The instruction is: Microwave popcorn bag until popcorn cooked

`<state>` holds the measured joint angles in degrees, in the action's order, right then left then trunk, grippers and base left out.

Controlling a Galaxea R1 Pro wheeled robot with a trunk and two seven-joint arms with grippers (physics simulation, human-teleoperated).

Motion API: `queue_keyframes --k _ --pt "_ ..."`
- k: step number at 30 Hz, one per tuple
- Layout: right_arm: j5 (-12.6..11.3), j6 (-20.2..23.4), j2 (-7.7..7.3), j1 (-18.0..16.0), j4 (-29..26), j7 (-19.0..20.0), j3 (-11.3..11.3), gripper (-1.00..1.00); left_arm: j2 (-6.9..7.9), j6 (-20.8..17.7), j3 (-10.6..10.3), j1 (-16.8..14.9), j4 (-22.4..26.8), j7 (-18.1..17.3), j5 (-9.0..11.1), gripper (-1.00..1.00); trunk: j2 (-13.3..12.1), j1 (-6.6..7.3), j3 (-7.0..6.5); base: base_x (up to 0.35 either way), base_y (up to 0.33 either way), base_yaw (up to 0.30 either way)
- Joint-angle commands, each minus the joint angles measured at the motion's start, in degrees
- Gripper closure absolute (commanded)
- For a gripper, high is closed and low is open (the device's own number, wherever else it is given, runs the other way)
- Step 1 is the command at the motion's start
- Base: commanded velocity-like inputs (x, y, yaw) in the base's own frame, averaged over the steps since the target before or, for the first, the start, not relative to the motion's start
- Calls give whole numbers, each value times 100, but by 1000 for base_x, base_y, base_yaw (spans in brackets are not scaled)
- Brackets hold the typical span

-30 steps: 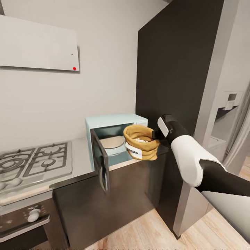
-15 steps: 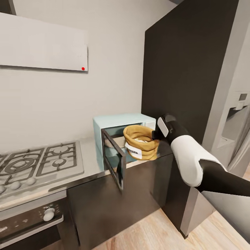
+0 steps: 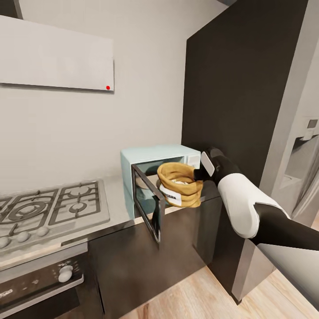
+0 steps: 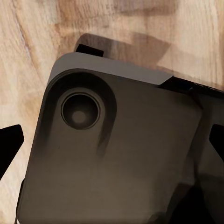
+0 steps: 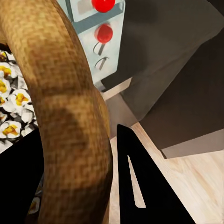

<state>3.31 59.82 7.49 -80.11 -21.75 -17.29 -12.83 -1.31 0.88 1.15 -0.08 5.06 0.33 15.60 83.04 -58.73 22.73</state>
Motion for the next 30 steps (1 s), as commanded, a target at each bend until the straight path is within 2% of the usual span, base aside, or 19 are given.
queue_keyframes --k 1,20,30 --pt "30 18 7 -4 -6 -4 -44 100 -1 9 9 -1 2 3 22 -100 4 0 6 0 0 0" --pt "23 18 40 -4 2 -2 -36 100 -1 9 8 -1 0 2 23 -100 4 0 6 106 0 0" --pt "21 18 35 -4 4 -1 -36 100 -1 9 8 -1 -1 2 22 -100 4 0 6 116 79 0"
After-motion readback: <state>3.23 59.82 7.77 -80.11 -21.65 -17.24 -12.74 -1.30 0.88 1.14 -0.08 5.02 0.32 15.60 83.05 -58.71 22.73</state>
